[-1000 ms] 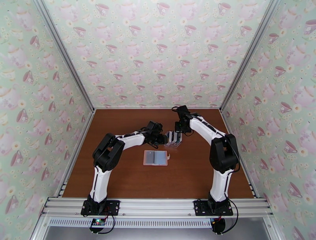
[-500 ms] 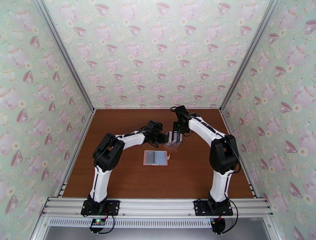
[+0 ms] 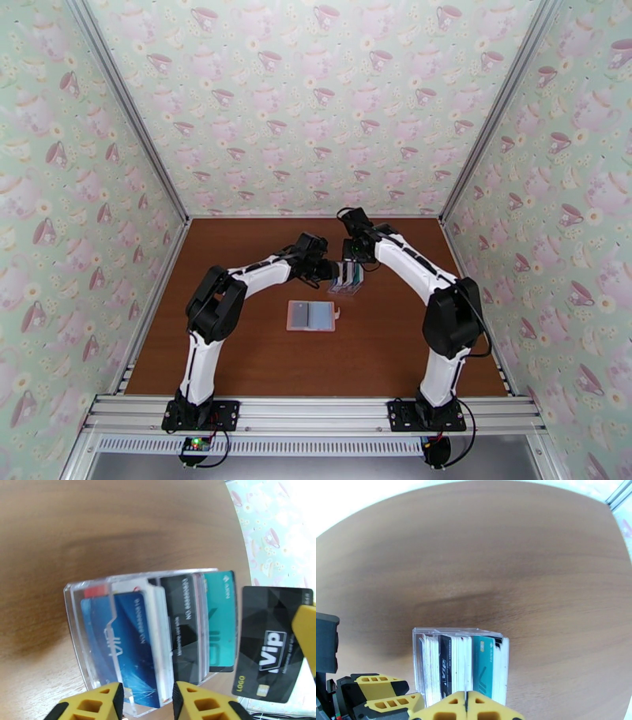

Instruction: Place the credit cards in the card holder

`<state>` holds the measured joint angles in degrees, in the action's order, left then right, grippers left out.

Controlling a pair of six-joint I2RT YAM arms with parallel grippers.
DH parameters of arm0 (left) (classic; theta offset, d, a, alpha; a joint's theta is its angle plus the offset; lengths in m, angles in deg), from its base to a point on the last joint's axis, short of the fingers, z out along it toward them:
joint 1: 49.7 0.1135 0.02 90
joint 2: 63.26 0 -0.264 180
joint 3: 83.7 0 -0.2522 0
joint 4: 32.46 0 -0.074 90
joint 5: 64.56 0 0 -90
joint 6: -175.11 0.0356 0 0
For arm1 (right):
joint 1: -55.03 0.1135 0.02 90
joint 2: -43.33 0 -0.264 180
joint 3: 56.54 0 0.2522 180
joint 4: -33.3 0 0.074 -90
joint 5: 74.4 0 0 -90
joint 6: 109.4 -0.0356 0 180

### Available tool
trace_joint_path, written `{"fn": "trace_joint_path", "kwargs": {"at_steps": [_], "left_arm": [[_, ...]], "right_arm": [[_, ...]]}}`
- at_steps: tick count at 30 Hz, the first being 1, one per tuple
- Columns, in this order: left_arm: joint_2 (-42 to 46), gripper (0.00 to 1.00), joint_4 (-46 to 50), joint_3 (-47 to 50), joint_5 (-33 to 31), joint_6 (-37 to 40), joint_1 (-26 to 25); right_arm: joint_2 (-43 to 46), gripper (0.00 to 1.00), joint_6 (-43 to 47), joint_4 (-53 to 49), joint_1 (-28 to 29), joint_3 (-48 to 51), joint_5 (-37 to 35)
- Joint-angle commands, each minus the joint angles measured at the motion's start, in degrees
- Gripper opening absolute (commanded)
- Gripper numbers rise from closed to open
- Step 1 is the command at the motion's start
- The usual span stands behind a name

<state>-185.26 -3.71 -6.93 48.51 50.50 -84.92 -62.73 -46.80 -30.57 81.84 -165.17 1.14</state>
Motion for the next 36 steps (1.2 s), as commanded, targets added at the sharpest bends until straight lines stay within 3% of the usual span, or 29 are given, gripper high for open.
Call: {"fn": "trace_joint_path", "kwargs": {"at_steps": [1,10,23,36], "left_arm": [[1.64,0.39,3.06,-1.93,-1.98,1.95,0.06],[8.16,0.39,5.05,2.95,-5.8,4.11,0.13],[23.35,0.4,2.92,22.72,-8.24,6.31,-0.48],[34.22,0.4,4.36,35.85,-11.25,8.07,-1.11]], "right_arm": [[2.89,0.0,-1.74,-2.36,0.72,-1.64,-3.75],[6.66,0.0,-2.81,-2.88,3.11,1.41,-5.42],[14.64,0.0,-6.19,2.65,8.64,12.69,-0.88],[22.67,0.0,-9.2,22.84,9.31,31.58,16.52]]}}
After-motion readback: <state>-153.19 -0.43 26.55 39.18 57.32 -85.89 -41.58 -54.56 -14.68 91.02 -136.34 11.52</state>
